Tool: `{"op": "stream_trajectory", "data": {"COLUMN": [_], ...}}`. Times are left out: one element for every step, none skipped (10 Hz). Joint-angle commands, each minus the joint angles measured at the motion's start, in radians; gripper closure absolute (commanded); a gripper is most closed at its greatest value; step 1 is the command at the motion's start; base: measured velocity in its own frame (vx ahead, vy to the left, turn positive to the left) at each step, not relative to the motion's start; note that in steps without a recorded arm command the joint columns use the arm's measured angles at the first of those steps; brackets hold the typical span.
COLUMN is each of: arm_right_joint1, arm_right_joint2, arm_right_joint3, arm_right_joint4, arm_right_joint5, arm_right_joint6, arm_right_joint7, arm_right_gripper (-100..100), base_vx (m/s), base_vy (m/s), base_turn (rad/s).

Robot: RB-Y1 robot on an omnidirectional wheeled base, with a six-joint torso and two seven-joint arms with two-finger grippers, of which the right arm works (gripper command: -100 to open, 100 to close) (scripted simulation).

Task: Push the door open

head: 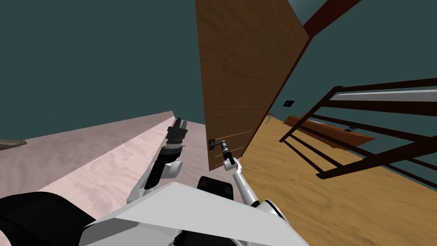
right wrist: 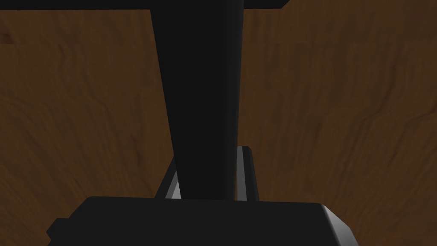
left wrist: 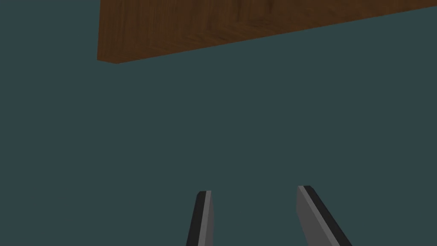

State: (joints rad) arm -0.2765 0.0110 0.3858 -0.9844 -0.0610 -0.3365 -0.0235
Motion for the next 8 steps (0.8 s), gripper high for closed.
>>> {"op": "stream_trajectory", "data": {"arm_right_joint1": [0.000, 0.001, 0.002, 0.003, -0.001, -0.002, -0.002, -0.003], "arm_right_joint2": [0.010, 0.015, 0.019, 0.022, 0.004, -0.027, -0.030, -0.036], "arm_right_joint3": [0.004, 0.005, 0.006, 0.006, -0.006, -0.031, -0.036, -0.046], "arm_right_joint4": [-0.001, -0.003, -0.004, -0.005, -0.011, -0.008, -0.007, -0.004], "arm_right_joint5": [-0.001, -0.002, -0.003, -0.003, -0.006, -0.009, -0.009, -0.010], "arm_right_joint6": [0.000, 0.001, 0.001, 0.002, 0.003, 0.003, 0.003, 0.002], "arm_right_joint7": [0.002, 0.004, 0.005, 0.006, 0.002, 0.008, 0.009, 0.012], "arm_right_gripper": [100, 100, 100, 100, 100, 100, 100, 100], "base_vx": [0.038, 0.026, 0.017, -0.012, 0.003, 0.080, 0.100, 0.098], "base_vy": [0.201, 0.159, 0.150, 0.149, 0.049, 0.110, 0.186, 0.162], "base_turn": [-0.090, -0.066, -0.080, -0.019, -0.058, -0.072, -0.068, -0.064]}}
